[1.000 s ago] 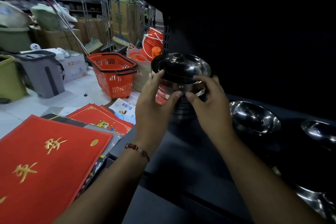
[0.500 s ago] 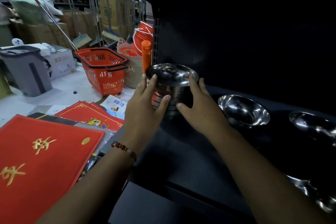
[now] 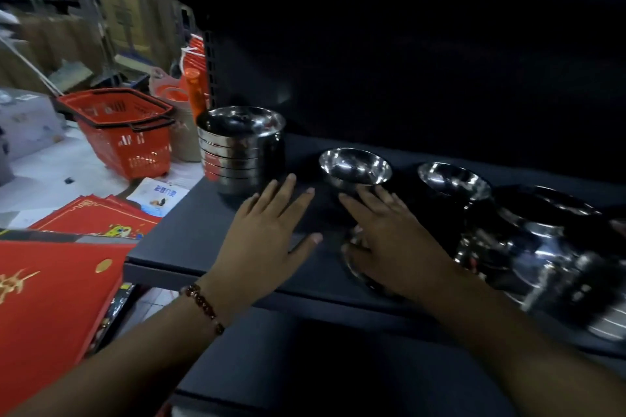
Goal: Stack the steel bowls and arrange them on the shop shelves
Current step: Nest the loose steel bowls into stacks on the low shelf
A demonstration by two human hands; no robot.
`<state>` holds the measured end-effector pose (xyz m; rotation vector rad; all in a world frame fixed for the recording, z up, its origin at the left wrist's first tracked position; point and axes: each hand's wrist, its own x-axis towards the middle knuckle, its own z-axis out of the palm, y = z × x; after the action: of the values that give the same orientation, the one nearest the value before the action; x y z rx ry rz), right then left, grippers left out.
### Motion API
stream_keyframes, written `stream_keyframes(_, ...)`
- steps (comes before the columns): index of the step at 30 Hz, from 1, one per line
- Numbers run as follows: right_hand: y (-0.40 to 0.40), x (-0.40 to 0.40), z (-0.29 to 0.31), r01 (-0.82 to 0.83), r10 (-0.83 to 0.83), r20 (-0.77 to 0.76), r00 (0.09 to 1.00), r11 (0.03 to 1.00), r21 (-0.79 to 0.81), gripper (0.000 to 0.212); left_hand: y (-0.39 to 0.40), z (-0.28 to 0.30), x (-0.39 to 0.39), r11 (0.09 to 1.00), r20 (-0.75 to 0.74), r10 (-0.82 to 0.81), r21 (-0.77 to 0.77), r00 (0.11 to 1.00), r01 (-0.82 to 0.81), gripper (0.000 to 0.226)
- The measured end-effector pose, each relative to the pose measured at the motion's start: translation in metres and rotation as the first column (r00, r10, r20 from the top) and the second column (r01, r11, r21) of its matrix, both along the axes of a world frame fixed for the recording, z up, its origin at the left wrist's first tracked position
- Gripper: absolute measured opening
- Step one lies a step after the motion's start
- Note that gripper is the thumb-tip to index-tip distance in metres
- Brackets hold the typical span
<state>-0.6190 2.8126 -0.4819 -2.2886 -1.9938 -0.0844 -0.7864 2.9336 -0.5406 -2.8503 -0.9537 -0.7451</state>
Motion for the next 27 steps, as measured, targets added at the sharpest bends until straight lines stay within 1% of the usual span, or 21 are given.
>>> stream_keyframes(3,-0.035,0.016,-0.002,0.085,-0.087,-0.043,0.995,0.995,-0.055,0.074,-0.026,-0.003,0.018,0.995,-0.062,-0.063,-0.081,0.996,0.058,0.081)
stream_keyframes(7,-0.065,0.023,-0.008,0.148,-0.163,-0.166,0.972,0.984,-0.098,0.086,-0.054,-0.002,0.046,0.970,-0.100,-0.150,-0.209,0.984,0.126,0.089)
stream_keyframes(9,-0.070,0.017,-0.014,0.160,-0.175,-0.208,0.962,0.983,-0.090,0.092,-0.062,0.001,0.056,0.954,-0.125,-0.188,-0.257,0.974,0.152,0.097)
stream_keyframes(10,-0.070,0.014,-0.016,0.165,-0.177,-0.203,0.963,0.983,-0.076,0.094,-0.062,0.001,0.059,0.944,-0.119,-0.206,-0.286,0.971,0.165,0.101)
stream_keyframes(12,-0.069,0.011,-0.018,0.167,-0.171,-0.196,0.966,0.985,-0.036,0.094,-0.059,-0.001,0.064,0.905,-0.053,-0.242,-0.373,0.969,0.205,0.109)
stream_keyframes(15,-0.069,0.010,-0.020,0.150,-0.128,-0.250,0.960,0.986,0.069,0.086,-0.052,-0.006,0.066,0.833,0.087,-0.285,-0.470,0.955,0.291,0.121)
stream_keyframes(18,-0.072,0.012,-0.028,0.080,-0.020,-0.281,0.959,0.976,0.202,0.076,-0.047,-0.010,0.055,0.825,0.180,-0.264,-0.467,0.948,0.318,0.123)
stream_keyframes(21,-0.072,0.012,-0.038,0.009,0.106,-0.394,0.913,0.960,0.279,0.067,-0.044,-0.013,0.032,0.820,0.243,-0.233,-0.471,0.942,0.324,0.120)
stream_keyframes(24,-0.068,0.009,-0.046,-0.039,0.196,-0.508,0.838,0.952,0.302,0.069,-0.041,-0.012,0.011,0.817,0.276,-0.190,-0.488,0.942,0.308,0.115)
stream_keyframes(27,-0.059,0.008,-0.048,-0.053,0.212,-0.541,0.814,0.954,0.294,0.077,-0.039,-0.007,0.000,0.842,0.272,-0.156,-0.465,0.950,0.272,0.116)
